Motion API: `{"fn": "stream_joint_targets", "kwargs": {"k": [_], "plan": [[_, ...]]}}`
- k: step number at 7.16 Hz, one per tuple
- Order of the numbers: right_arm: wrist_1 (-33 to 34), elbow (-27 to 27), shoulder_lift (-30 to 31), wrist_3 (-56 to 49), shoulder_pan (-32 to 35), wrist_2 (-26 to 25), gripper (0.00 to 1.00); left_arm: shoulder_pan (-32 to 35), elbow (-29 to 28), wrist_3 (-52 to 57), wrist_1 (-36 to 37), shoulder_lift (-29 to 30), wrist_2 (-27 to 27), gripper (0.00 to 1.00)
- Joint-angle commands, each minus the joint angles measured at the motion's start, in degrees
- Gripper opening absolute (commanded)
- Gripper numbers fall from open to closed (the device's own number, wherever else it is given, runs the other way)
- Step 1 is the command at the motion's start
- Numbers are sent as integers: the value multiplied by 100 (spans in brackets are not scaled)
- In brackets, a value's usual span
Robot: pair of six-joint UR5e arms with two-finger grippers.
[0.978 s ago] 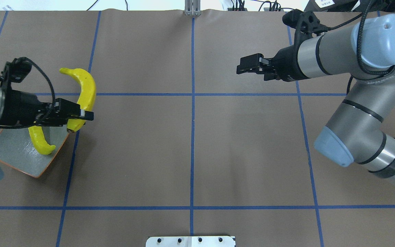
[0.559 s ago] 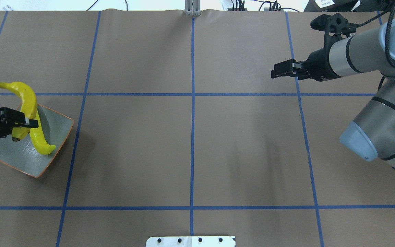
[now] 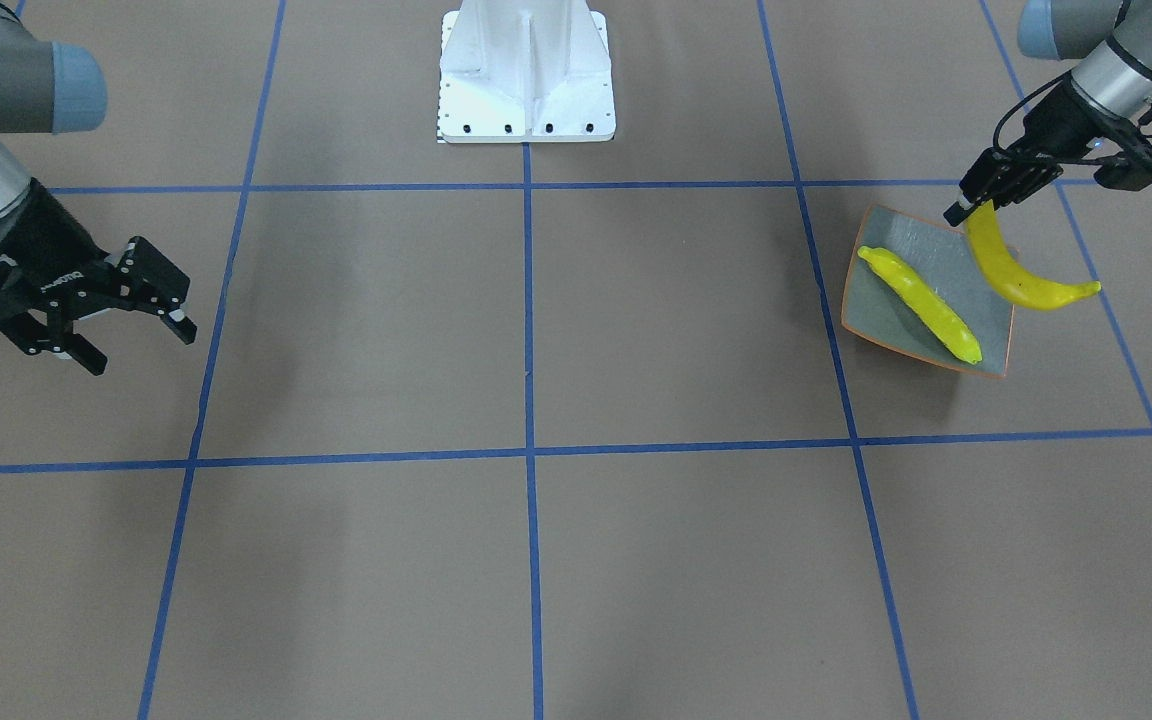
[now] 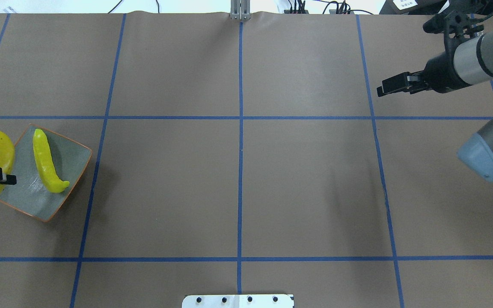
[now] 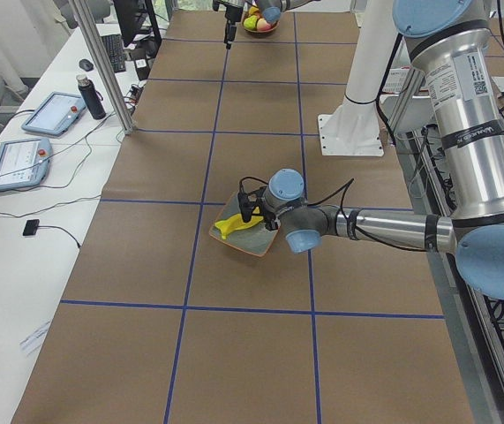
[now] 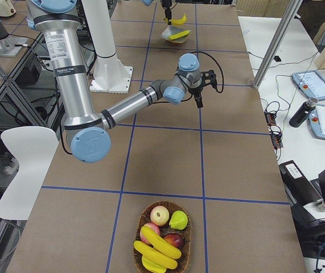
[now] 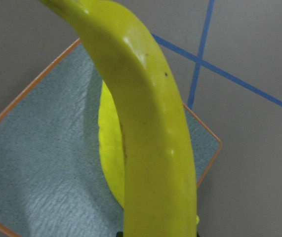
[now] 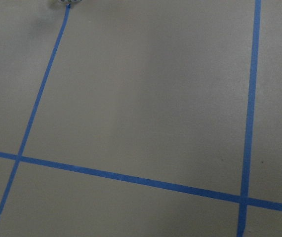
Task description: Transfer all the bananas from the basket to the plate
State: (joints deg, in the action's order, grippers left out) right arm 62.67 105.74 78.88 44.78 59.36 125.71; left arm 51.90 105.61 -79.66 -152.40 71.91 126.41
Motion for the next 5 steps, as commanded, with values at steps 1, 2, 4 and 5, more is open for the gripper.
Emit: {"fn": "stream_joint_targets", "kwargs": {"k": [1, 2, 4, 5], "plan": [[-10, -36, 390, -880, 539, 522, 100, -144, -137, 100, 0, 86, -11, 38], [-18, -36, 487, -936, 680, 699, 100, -171, -128, 239, 0, 104, -20, 56], [-18, -36, 576, -1076, 795, 700, 100, -136, -76, 635, -18, 122, -11, 100], [-10, -71, 663, -1329, 892, 744, 100, -128, 3, 645, -18, 130, 6, 100]]}}
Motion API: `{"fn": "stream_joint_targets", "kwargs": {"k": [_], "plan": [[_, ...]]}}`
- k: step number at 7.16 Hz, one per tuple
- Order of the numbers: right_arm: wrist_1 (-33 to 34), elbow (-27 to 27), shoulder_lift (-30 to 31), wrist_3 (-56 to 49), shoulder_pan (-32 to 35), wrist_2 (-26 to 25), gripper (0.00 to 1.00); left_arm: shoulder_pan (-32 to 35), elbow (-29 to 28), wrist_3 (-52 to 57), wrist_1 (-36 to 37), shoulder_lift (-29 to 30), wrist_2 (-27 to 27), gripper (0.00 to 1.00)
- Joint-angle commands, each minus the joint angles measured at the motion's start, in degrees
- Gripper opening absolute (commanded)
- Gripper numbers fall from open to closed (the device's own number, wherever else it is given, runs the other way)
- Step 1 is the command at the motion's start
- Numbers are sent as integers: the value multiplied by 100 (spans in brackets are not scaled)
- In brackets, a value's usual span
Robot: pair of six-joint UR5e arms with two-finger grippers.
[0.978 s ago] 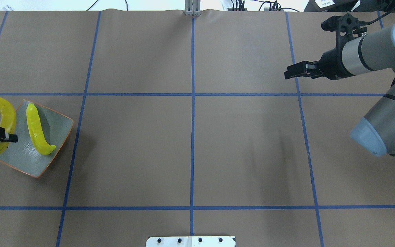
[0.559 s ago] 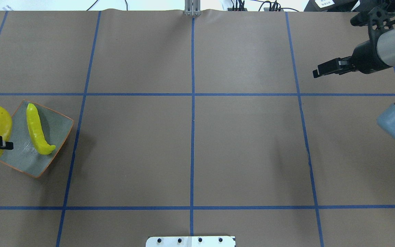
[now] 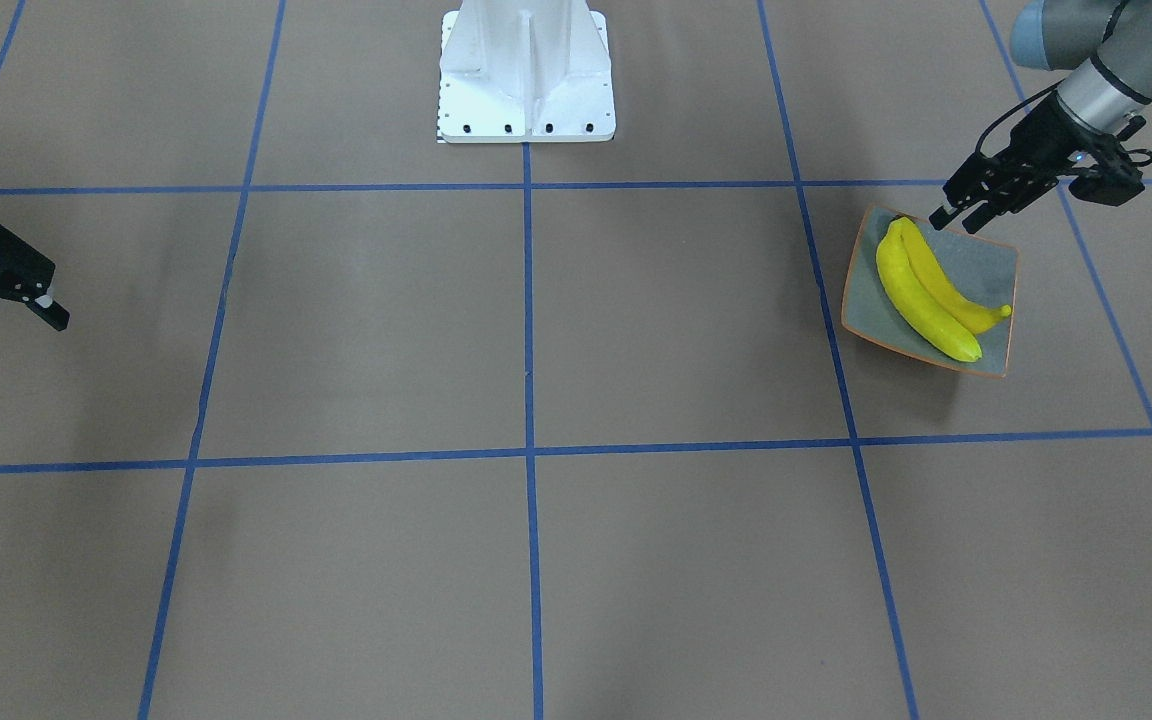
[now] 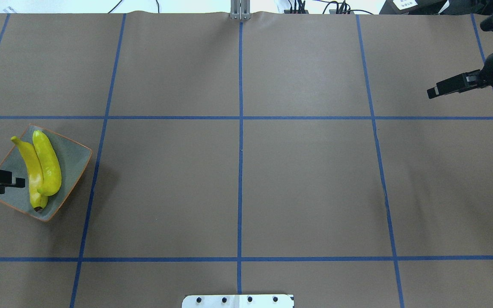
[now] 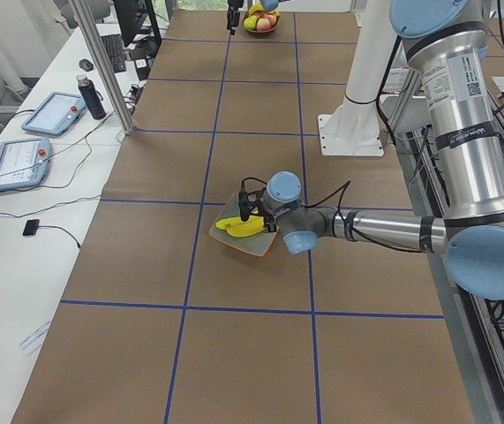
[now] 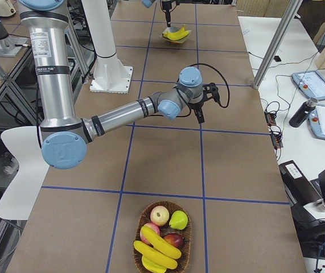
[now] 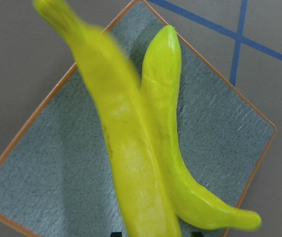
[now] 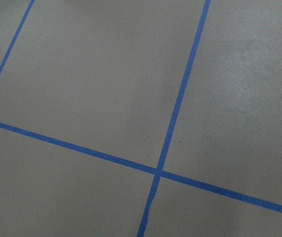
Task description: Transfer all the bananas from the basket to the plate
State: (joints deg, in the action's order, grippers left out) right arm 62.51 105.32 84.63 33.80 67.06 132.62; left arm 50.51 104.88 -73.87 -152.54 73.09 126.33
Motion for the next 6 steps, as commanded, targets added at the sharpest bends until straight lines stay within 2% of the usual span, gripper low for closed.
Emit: {"fn": "stream_joint_targets", "kwargs": {"k": [1, 2, 4, 6], "plan": [[-2, -273, 106, -651, 410, 331, 100, 55, 190, 66, -4, 12, 75, 100], [-11, -623, 202, -1351, 717, 534, 100, 55, 321, 66, -4, -5, 76, 100], [-37, -1396, 396, -2671, 1105, 501, 100, 55, 332, 66, -30, 30, 23, 100], [15, -2205, 519, -4276, 2033, 518, 100, 55, 349, 66, -48, 91, 14, 100]]}}
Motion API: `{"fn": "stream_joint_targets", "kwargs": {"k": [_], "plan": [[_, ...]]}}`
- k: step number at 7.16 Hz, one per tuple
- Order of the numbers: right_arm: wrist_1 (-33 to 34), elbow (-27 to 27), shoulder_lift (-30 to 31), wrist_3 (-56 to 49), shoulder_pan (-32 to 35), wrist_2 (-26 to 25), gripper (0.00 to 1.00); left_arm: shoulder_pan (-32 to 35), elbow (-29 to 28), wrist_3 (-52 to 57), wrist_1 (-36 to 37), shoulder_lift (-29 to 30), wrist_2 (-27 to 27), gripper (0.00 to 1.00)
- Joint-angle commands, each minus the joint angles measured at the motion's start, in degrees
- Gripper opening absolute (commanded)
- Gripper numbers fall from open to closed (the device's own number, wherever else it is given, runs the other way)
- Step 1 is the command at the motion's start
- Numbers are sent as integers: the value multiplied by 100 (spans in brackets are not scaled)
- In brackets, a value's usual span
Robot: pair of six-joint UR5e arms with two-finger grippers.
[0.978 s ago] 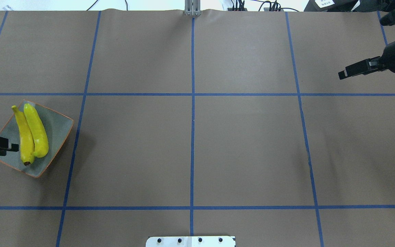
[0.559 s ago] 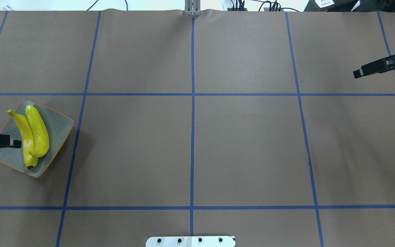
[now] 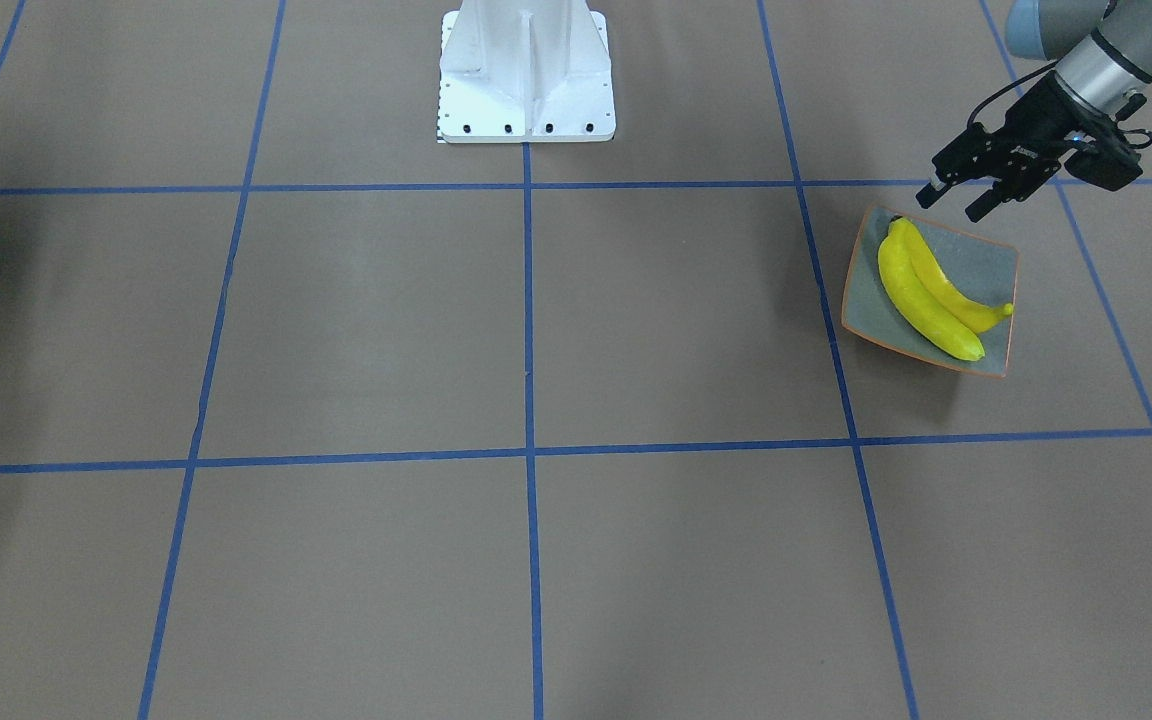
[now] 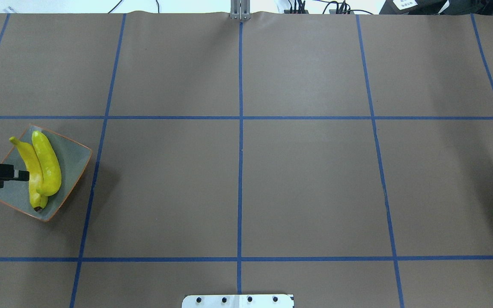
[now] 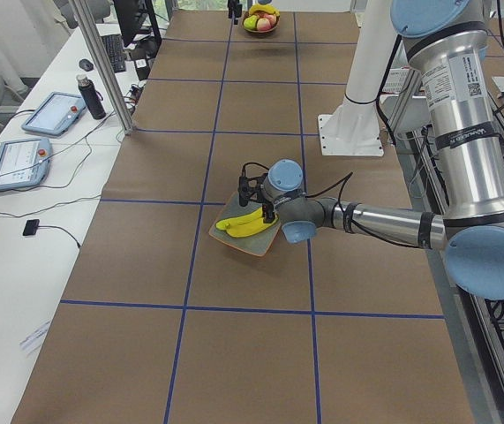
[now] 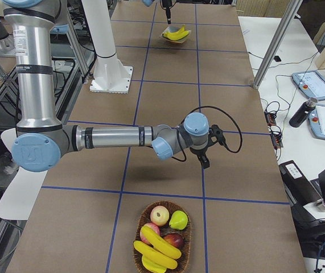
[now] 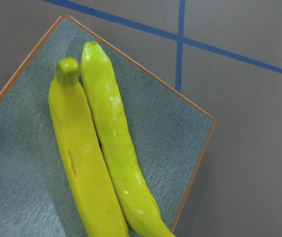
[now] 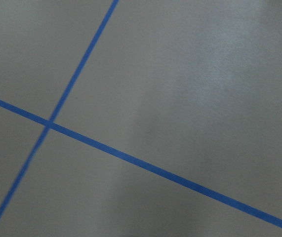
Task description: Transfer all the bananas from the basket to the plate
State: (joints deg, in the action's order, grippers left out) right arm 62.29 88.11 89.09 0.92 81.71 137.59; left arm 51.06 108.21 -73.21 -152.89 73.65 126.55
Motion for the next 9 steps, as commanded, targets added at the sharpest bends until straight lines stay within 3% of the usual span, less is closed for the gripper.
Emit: {"fn": "stream_joint_targets", "kwargs": {"k": [1, 3, 4, 8, 9], "plan": [[55, -619, 299, -1572, 948, -74, 100, 0, 42, 0, -13, 26, -16, 100], [55, -672, 625, -2235, 1189, -1046, 100, -8, 43, 0, -48, 44, -25, 100], [20, -838, 836, -2220, 1189, -1268, 100, -17, 43, 0, -48, 44, -34, 100], [-85, -989, 1206, -1166, 1374, -1384, 99, -17, 42, 0, -48, 105, -104, 100], [-364, -1015, 1198, -547, 1374, -1393, 97, -17, 43, 9, -48, 114, -104, 100]]}}
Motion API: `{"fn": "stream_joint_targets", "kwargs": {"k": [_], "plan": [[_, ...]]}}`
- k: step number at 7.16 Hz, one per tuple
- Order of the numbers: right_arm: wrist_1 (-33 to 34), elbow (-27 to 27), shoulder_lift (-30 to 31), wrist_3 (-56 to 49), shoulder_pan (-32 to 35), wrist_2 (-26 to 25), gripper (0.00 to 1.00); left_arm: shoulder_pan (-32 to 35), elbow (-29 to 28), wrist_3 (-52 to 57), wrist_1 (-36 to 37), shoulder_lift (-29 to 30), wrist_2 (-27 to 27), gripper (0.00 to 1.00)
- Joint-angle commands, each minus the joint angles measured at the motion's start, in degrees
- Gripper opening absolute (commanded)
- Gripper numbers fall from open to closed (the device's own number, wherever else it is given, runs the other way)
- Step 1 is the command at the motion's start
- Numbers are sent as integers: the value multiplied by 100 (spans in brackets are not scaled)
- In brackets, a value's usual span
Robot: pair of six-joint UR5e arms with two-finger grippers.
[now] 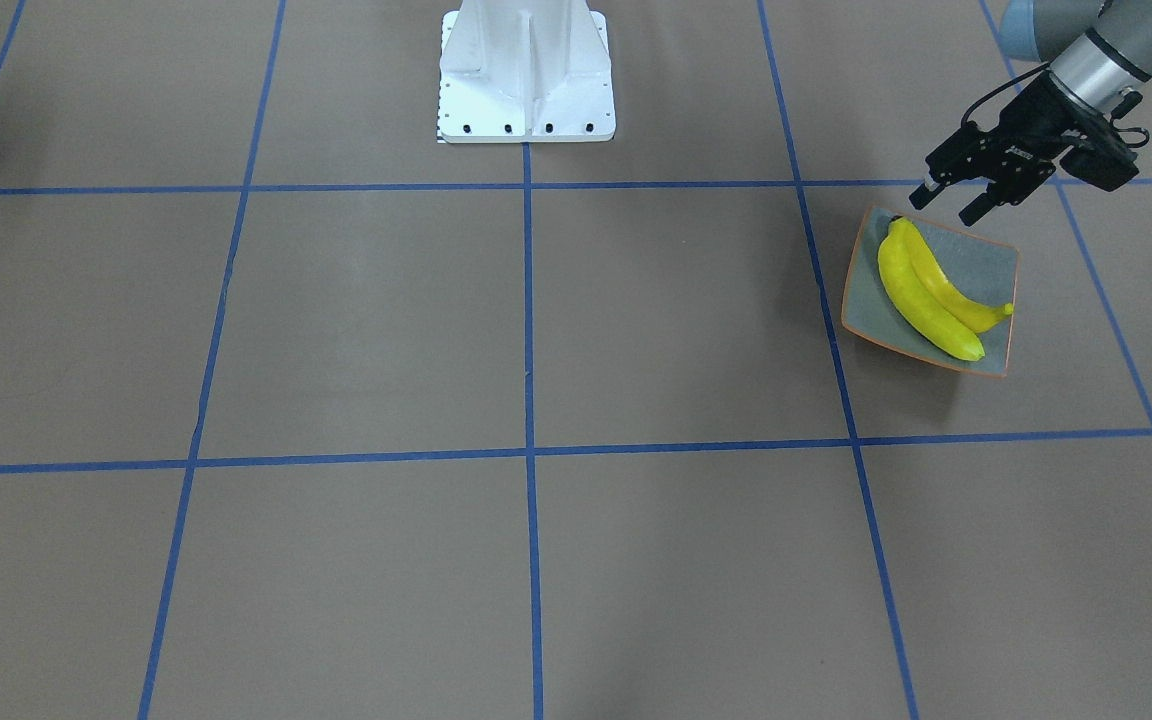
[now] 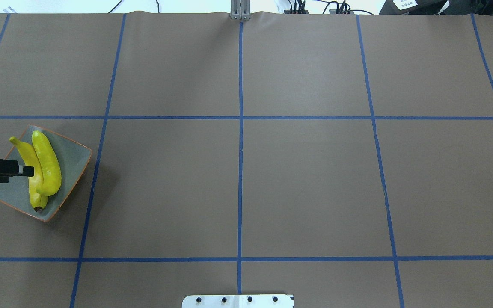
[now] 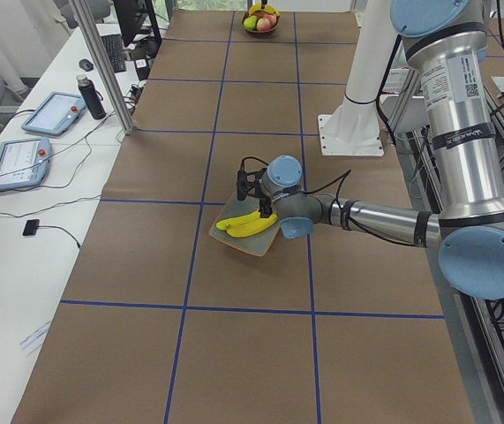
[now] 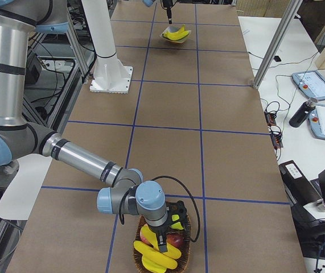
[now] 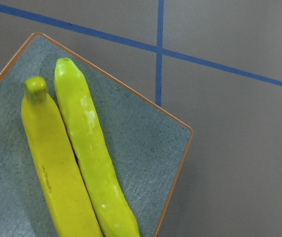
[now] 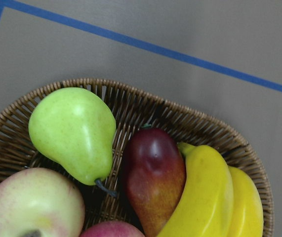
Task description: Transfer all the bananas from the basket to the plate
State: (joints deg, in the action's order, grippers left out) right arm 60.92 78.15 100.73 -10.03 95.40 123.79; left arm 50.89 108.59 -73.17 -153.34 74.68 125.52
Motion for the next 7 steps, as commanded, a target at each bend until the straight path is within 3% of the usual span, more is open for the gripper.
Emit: {"fn": "stream_joint_targets", "kwargs": {"k": [1, 4, 7], "plan": [[-595, -176, 43, 781, -4, -144, 96, 0, 4, 5, -3, 81, -2, 100], [-634, -248, 35, 810, -161, -294, 88, 0, -14, 5, 6, 160, -2, 100], [-660, -309, 43, 766, -302, -294, 71, -26, -22, 5, 6, 178, -10, 100]]}}
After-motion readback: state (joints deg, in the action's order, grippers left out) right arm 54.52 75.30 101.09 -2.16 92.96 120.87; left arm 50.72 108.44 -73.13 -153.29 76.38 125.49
